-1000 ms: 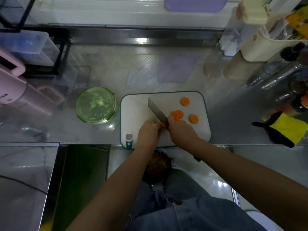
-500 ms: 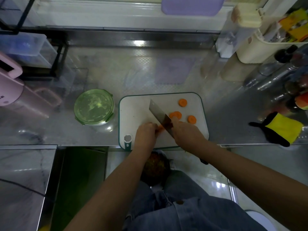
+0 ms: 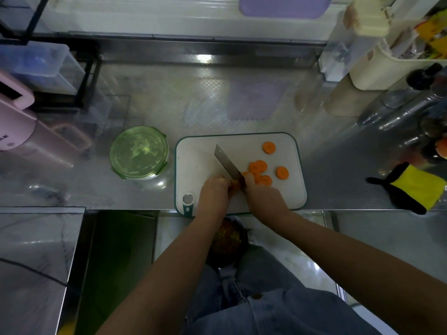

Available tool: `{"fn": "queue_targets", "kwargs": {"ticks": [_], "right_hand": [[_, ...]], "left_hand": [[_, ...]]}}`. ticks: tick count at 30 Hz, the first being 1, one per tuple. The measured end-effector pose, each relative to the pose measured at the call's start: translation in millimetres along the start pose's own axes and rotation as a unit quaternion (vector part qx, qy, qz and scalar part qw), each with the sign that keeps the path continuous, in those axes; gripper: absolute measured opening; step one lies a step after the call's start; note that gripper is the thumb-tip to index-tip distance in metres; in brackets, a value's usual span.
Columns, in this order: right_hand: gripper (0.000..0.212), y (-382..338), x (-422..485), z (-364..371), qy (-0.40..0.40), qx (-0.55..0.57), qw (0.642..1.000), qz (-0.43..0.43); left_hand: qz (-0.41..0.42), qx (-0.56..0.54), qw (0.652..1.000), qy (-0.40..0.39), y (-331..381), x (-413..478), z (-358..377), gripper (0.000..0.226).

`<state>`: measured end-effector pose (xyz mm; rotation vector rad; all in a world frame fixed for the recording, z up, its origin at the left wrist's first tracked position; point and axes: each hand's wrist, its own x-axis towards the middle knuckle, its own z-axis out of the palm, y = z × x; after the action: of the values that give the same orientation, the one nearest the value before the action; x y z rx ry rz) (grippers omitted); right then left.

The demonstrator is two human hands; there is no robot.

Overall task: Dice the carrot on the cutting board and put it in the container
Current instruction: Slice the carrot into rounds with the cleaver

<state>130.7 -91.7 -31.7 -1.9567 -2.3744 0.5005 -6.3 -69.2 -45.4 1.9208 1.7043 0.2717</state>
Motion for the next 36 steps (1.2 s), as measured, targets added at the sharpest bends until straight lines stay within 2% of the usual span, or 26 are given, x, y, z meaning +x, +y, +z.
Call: {"fn": "queue_targets", "kwargs": {"ticks": [5,8,12,24,28,31,34,36], "right_hand": [[0.035,2,14,-17,-0.052,-0.022,0.998,-0.012],[0.029,3,21,-39,-0.075,0.004,0.997,-0.014],[0.023,3,15,-47,-0.049,-0.016,0.998,-0.025],[0.034,-4,-6,-20,-0.005,-0.058,0.998,0.0],[0.025,-9,1,-15,-0.015,-0.058,0.998,0.003],[0.02,-10,8,-7,0.005,-0.062,0.998,-0.005],[0.03,-9,7,3,0.05,-0.04,0.998,-0.009],[0.032,-8,5,8,0.053,-0.018,0.998,-0.014]], "left_hand": [[-0.001,0.009,1.0,0.005,1,0,-1,0.019],[-0.012,0.028,1.0,-0.005,0,1,0,0.018],[-0.015,0.027,1.0,-0.001,-1,1,0,0.016],[-0.014,0.008,1.0,0.012,-3,1,1,0.025],[-0.009,0.013,1.0,0.018,-5,2,3,0.018],[-0.005,0.011,1.0,0.016,-6,3,5,0.017],[-0.014,0.018,1.0,0.004,-8,4,6,0.02],[-0.012,0.015,1.0,0.003,-9,4,6,0.021]]}}
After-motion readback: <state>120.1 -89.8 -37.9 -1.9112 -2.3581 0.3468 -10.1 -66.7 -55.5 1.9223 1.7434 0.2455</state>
